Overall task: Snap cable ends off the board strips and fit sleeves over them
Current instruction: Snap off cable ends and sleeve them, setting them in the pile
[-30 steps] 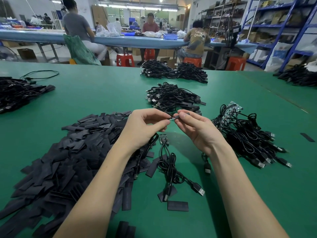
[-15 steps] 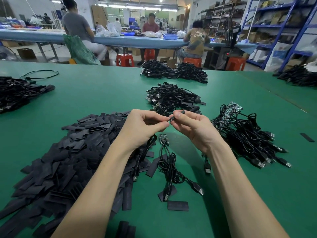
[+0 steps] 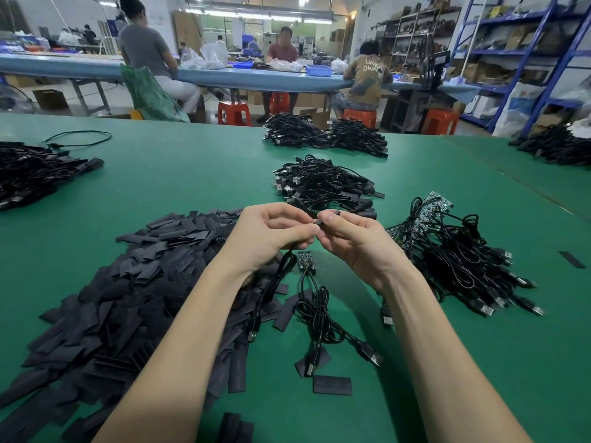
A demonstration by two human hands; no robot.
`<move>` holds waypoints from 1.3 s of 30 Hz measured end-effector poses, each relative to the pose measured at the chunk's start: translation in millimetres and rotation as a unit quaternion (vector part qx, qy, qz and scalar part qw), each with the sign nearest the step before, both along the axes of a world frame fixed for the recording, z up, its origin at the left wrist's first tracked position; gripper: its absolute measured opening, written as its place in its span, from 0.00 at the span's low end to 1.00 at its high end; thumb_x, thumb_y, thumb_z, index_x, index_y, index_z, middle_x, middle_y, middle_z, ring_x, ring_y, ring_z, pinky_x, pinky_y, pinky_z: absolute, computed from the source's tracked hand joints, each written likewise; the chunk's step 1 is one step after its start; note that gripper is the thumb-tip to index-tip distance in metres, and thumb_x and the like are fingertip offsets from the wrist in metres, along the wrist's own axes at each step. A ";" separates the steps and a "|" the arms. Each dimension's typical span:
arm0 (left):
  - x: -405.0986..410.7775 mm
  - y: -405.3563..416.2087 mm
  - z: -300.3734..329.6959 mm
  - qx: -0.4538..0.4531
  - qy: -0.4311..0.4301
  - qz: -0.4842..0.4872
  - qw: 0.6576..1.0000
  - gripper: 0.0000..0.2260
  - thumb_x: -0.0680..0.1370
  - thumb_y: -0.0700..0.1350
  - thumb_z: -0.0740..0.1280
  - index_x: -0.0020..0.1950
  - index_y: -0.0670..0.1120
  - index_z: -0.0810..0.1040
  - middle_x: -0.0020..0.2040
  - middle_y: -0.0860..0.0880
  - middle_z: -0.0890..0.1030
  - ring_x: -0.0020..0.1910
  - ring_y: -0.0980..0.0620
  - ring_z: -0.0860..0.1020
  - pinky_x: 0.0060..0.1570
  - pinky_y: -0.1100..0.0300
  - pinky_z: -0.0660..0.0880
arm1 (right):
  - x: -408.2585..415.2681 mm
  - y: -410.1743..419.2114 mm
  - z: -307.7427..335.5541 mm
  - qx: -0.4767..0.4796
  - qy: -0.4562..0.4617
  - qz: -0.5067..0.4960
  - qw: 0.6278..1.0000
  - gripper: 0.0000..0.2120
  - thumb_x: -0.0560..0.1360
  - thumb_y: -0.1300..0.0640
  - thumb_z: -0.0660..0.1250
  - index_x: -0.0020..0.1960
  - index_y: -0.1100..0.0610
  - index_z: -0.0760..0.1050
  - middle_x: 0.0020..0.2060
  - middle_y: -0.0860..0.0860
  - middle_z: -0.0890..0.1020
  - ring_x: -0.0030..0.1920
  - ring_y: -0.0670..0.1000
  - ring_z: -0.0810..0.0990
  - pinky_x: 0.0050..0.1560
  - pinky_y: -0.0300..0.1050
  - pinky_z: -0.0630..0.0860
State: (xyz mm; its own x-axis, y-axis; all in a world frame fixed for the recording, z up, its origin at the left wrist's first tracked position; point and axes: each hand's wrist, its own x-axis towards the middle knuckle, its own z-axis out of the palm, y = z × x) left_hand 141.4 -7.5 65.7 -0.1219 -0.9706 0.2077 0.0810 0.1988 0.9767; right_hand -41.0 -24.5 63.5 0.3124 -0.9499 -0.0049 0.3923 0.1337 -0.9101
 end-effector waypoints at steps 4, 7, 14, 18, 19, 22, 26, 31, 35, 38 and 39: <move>-5.2 -0.2 -1.0 0.029 0.023 0.008 0.999 0.04 0.72 0.36 0.77 0.43 0.43 0.86 0.41 0.39 0.86 0.37 0.51 0.84 0.40 0.64 0.80 | 5.2 0.4 -1.5 -0.017 0.019 -0.065 0.998 0.13 0.74 0.59 0.74 0.58 0.57 0.81 0.42 0.55 0.86 0.38 0.49 0.83 0.44 0.38 0.80; -7.5 -1.3 -2.2 0.041 0.031 0.028 0.998 0.03 0.72 0.36 0.77 0.44 0.42 0.85 0.40 0.38 0.86 0.37 0.50 0.84 0.40 0.63 0.81 | 10.3 0.3 -0.7 -0.037 0.012 -0.101 0.994 0.11 0.75 0.60 0.74 0.57 0.57 0.81 0.45 0.57 0.86 0.40 0.50 0.83 0.45 0.38 0.80; -10.8 -2.2 -3.1 0.028 0.022 0.035 0.999 0.04 0.71 0.38 0.79 0.41 0.47 0.87 0.41 0.38 0.86 0.39 0.47 0.85 0.42 0.62 0.81 | 16.2 1.1 -2.2 -0.013 -0.059 -0.130 0.990 0.11 0.73 0.64 0.74 0.56 0.60 0.82 0.45 0.59 0.85 0.43 0.52 0.83 0.48 0.40 0.82; -11.9 -3.3 -4.5 0.016 0.020 0.045 0.999 0.05 0.70 0.38 0.79 0.41 0.47 0.86 0.40 0.39 0.86 0.38 0.48 0.85 0.41 0.63 0.80 | 18.4 0.9 -2.6 -0.010 -0.065 -0.135 0.989 0.12 0.73 0.64 0.75 0.55 0.60 0.82 0.45 0.58 0.85 0.43 0.52 0.82 0.51 0.42 0.82; -12.0 -3.7 -5.1 0.014 0.019 0.049 0.999 0.05 0.71 0.38 0.79 0.41 0.46 0.86 0.39 0.39 0.86 0.38 0.48 0.85 0.40 0.63 0.80 | 18.5 0.9 -3.1 -0.009 -0.067 -0.133 0.989 0.12 0.72 0.64 0.75 0.55 0.60 0.82 0.45 0.58 0.85 0.43 0.51 0.82 0.51 0.42 0.82; -12.3 -3.7 -7.0 0.006 0.010 0.057 0.998 0.05 0.71 0.37 0.78 0.43 0.44 0.85 0.38 0.39 0.86 0.38 0.48 0.85 0.40 0.63 0.81 | 19.7 2.1 -3.7 -0.007 -0.070 -0.128 0.989 0.14 0.70 0.63 0.75 0.56 0.60 0.82 0.46 0.58 0.85 0.43 0.52 0.82 0.50 0.41 0.82; -10.9 -3.6 -6.1 0.001 0.014 0.047 0.999 0.05 0.72 0.35 0.78 0.45 0.41 0.84 0.40 0.38 0.86 0.38 0.48 0.85 0.41 0.62 0.81 | 18.0 1.5 -4.5 0.001 -0.073 -0.123 0.990 0.15 0.70 0.62 0.76 0.56 0.60 0.82 0.47 0.58 0.86 0.44 0.52 0.84 0.49 0.41 0.82; -13.0 -3.1 -5.3 -0.013 0.011 0.048 0.999 0.06 0.72 0.35 0.77 0.46 0.40 0.84 0.40 0.38 0.86 0.39 0.48 0.86 0.42 0.62 0.81 | 17.4 1.0 -5.3 0.007 -0.080 -0.115 0.990 0.11 0.75 0.62 0.74 0.57 0.59 0.83 0.48 0.58 0.86 0.42 0.51 0.84 0.48 0.41 0.82; -14.1 -4.4 -5.9 -0.016 0.009 0.052 0.998 0.06 0.72 0.35 0.77 0.46 0.40 0.84 0.40 0.39 0.86 0.39 0.48 0.86 0.41 0.62 0.81 | 17.3 1.2 -6.1 0.010 -0.083 -0.117 0.990 0.11 0.75 0.62 0.73 0.57 0.59 0.83 0.47 0.58 0.86 0.41 0.50 0.85 0.47 0.40 0.82; -14.0 -5.1 -7.8 -0.018 0.003 0.054 0.998 0.05 0.72 0.36 0.78 0.46 0.41 0.84 0.39 0.40 0.86 0.40 0.48 0.86 0.42 0.62 0.81 | 17.2 1.0 -6.0 0.009 -0.081 -0.111 0.990 0.12 0.75 0.62 0.74 0.58 0.59 0.83 0.47 0.58 0.87 0.41 0.50 0.85 0.46 0.41 0.82; -13.4 -5.9 -8.5 -0.020 0.003 0.053 0.998 0.05 0.72 0.36 0.78 0.46 0.42 0.84 0.39 0.40 0.86 0.40 0.48 0.86 0.42 0.61 0.81 | 17.5 1.0 -5.8 0.008 -0.078 -0.108 0.991 0.12 0.75 0.62 0.73 0.58 0.59 0.82 0.47 0.57 0.87 0.40 0.50 0.85 0.46 0.41 0.82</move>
